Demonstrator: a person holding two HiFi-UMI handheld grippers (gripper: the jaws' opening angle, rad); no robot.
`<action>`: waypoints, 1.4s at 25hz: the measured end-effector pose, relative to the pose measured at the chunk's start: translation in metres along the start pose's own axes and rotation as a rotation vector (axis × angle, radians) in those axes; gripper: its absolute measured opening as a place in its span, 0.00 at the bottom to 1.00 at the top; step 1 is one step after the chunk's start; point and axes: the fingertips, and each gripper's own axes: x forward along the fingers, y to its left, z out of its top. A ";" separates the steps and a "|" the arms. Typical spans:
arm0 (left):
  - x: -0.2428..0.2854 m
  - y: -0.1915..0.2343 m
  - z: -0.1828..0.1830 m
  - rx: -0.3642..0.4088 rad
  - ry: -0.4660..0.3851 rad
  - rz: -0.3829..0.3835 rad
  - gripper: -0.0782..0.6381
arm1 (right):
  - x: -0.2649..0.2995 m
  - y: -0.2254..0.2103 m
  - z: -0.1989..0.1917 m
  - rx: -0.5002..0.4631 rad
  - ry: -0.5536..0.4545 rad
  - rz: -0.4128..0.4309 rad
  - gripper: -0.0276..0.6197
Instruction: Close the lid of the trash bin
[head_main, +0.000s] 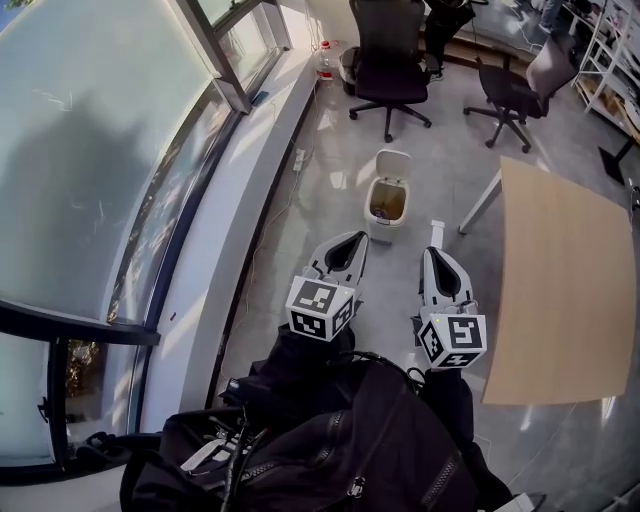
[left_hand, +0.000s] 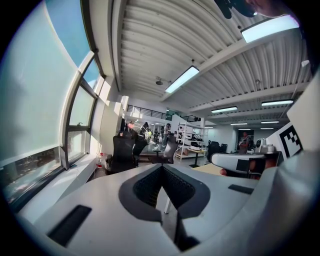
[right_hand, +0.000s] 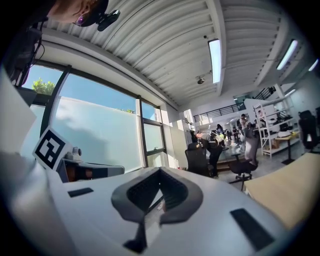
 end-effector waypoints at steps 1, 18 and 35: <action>0.002 0.002 -0.001 -0.003 0.002 0.000 0.11 | 0.003 0.001 -0.001 -0.001 0.002 0.003 0.05; 0.123 0.096 -0.012 -0.047 0.085 -0.053 0.11 | 0.149 -0.042 -0.029 0.025 0.095 -0.015 0.05; 0.265 0.230 -0.070 -0.172 0.279 -0.095 0.11 | 0.342 -0.078 -0.092 0.052 0.309 -0.020 0.05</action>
